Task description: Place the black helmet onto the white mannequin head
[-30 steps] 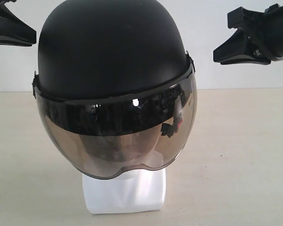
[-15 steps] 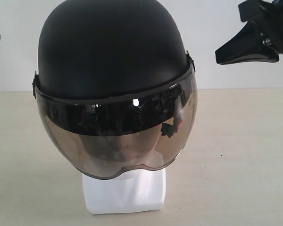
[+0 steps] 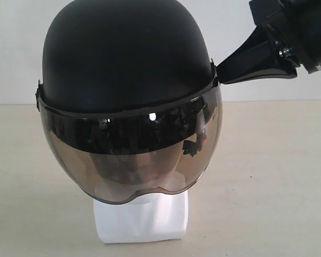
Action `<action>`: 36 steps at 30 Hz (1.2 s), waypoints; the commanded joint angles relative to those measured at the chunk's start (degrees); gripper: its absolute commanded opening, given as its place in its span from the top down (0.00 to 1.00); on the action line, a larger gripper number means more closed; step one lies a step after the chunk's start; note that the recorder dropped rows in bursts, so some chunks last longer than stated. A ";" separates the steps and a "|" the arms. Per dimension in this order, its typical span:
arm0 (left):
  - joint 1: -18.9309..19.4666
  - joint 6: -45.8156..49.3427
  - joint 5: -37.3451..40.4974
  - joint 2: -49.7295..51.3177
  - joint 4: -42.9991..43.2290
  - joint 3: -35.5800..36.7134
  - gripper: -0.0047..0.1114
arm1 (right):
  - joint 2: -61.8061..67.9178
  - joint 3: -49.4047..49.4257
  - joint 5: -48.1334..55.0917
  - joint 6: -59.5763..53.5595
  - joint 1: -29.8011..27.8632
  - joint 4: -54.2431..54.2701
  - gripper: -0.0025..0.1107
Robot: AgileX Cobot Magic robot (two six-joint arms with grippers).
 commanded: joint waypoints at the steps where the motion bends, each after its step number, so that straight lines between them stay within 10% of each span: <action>1: 0.02 -0.52 -1.61 0.10 0.17 0.28 0.92 | -0.44 -0.05 1.37 1.56 1.48 -1.90 0.98; 36: 0.02 3.15 -6.70 2.93 -3.95 0.28 0.92 | -7.44 -0.16 -9.01 11.46 9.19 -7.43 0.98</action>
